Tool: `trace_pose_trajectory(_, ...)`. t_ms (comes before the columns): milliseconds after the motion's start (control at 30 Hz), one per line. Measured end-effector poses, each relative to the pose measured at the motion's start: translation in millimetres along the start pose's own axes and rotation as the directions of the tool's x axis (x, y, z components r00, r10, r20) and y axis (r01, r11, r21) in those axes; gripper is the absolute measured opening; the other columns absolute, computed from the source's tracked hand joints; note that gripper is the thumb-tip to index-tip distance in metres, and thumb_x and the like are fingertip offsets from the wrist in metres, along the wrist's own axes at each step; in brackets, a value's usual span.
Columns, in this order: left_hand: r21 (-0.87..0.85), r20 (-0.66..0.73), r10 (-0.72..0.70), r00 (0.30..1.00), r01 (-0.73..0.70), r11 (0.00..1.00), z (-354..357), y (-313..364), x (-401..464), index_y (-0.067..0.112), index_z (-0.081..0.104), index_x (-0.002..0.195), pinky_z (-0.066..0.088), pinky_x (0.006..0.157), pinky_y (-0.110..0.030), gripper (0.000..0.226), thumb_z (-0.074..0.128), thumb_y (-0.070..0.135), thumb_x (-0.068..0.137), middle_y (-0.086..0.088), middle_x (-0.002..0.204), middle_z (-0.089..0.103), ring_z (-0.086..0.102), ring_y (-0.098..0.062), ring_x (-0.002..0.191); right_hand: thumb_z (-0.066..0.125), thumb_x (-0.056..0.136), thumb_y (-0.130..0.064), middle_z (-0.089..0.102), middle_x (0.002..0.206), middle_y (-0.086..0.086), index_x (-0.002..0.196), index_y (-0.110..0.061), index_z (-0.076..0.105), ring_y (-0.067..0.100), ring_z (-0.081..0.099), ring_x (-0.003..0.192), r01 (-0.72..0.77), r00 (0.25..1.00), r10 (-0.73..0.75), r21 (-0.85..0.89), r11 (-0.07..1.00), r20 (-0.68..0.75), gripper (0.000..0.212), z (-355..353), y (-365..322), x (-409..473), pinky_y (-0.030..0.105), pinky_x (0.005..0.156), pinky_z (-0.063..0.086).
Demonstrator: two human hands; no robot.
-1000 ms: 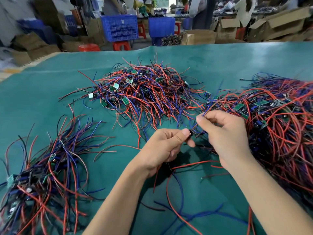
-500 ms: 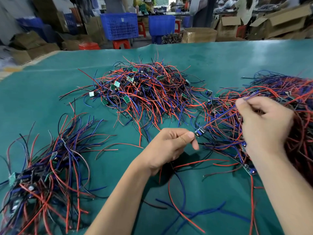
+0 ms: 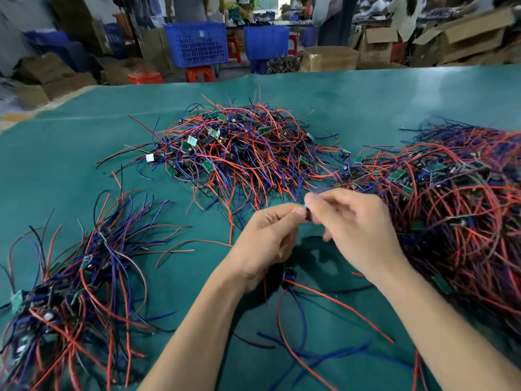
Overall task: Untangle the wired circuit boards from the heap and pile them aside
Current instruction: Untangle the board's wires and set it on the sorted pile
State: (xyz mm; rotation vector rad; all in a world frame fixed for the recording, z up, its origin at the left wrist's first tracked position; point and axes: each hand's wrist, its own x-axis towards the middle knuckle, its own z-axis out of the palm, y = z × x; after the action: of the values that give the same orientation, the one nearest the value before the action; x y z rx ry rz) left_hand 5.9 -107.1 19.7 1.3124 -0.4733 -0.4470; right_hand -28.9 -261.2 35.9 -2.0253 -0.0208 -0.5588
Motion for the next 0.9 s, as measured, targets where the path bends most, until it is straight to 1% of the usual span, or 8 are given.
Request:
trace_pose_trajectory(133, 0.078, 0.003, 0.0, 1.0, 0.0, 0.997, 0, 4, -2, 0.016, 0.068, 0.078, 0.011, 0.041, -0.025, 0.035, 0.046, 0.024, 0.104, 0.006, 0.043, 0.028, 0.018, -0.007, 0.037, 0.072, 0.089, -0.029, 0.07, 0.066, -0.001, 0.084, -0.024, 0.074, 0.013, 0.062, 0.06, 0.06, 0.995, -0.07, 0.122, 0.991, 0.078, 0.008, -1, 0, 0, 0.036, 0.067, 0.05)
trace_pose_trajectory(267, 0.113, 0.042, 0.001, 0.999, -0.006, 0.994, 1, 3, -2, 0.017, 0.069, 0.073, 0.029, 0.039, -0.019, 0.033, 0.051, 0.029, 0.098, 0.0, 0.042, 0.043, 0.033, -0.01, 0.038, 0.068, 0.085, -0.046, 0.072, 0.073, -0.014, 0.085, -0.039, 0.074, 0.01, 0.065, 0.061, 0.084, 0.973, -0.073, 0.043, 0.996, -0.217, 0.009, -10, 4, 7, 0.036, 0.066, 0.054)
trace_pose_trajectory(433, 0.13, -0.001, 0.02, 1.0, -0.02, 0.991, 4, 0, 0, 0.014, 0.065, 0.07, 0.037, 0.045, -0.016, 0.035, 0.049, 0.018, 0.101, -0.002, 0.045, 0.051, 0.041, -0.009, 0.041, 0.068, 0.088, -0.043, 0.072, 0.079, 0.0, 0.093, -0.028, 0.075, 0.02, 0.062, 0.068, 0.01, 0.794, 0.076, 0.138, 0.99, -0.603, 0.018, -53, 8, 18, 0.047, 0.07, 0.054)
trace_pose_trajectory(500, 0.106, -0.054, 0.032, 0.998, -0.026, 0.994, 2, -1, 1, 0.014, 0.066, 0.068, 0.039, 0.047, -0.016, 0.031, 0.051, 0.019, 0.095, -0.004, 0.049, 0.054, 0.045, -0.01, 0.044, 0.064, 0.087, -0.05, 0.068, 0.079, 0.0, 0.089, -0.029, 0.07, 0.02, 0.059, 0.066, -0.009, 0.671, 0.167, 0.218, 0.976, -0.722, 0.023, -71, 6, 22, 0.044, 0.066, 0.049)
trace_pose_trajectory(567, 0.082, -0.113, 0.039, 0.993, -0.03, 0.996, 0, -1, 2, 0.013, 0.068, 0.068, 0.042, 0.051, -0.018, 0.027, 0.051, 0.021, 0.088, -0.005, 0.053, 0.057, 0.048, -0.012, 0.048, 0.062, 0.084, -0.052, 0.066, 0.074, 0.0, 0.087, -0.026, 0.067, 0.016, 0.052, 0.054, -0.002, 0.612, 0.228, 0.287, 0.958, -0.757, 0.027, -82, -2, 24, 0.036, 0.055, 0.041)
trace_pose_trajectory(667, 0.194, -0.105, 0.051, 0.993, -0.03, 0.981, 4, -4, 1, 0.008, 0.07, 0.074, 0.043, 0.057, -0.018, 0.021, 0.059, 0.019, 0.088, -0.004, 0.062, 0.063, 0.053, -0.01, 0.056, 0.065, 0.081, -0.044, 0.068, 0.078, 0.004, 0.084, -0.024, 0.064, 0.013, 0.043, 0.043, 0.029, 0.723, 0.237, 0.372, 0.928, -0.649, 0.019, -81, -18, 22, 0.031, 0.044, 0.028)
trace_pose_trajectory(767, 0.514, -0.051, 0.09, 0.995, -0.051, 0.856, 11, -11, 0, 0.012, 0.069, 0.078, 0.045, 0.06, -0.024, 0.019, 0.065, 0.028, 0.086, 0.001, 0.064, 0.065, 0.052, -0.007, 0.06, 0.067, 0.088, -0.02, 0.069, 0.066, 0.003, 0.07, -0.022, 0.063, 0.012, 0.042, 0.036, 0.049, 0.823, 0.204, 0.423, 0.905, -0.531, 0.019, -64, -36, 13, 0.024, 0.037, 0.026)
trace_pose_trajectory(900, 0.745, 0.042, 0.235, 0.971, -0.187, 0.64, 25, -11, -7, 0.016, 0.067, 0.077, 0.042, 0.062, -0.029, 0.016, 0.06, 0.031, 0.08, 0.004, 0.06, 0.054, 0.048, -0.014, 0.06, 0.069, 0.08, -0.02, 0.07, 0.062, 0.011, 0.063, -0.015, 0.064, 0.015, 0.039, 0.031, -0.085, 0.976, 0.184, 0.575, 0.814, -0.115, 0.018, -16, -71, -4, 0.017, 0.036, 0.026)
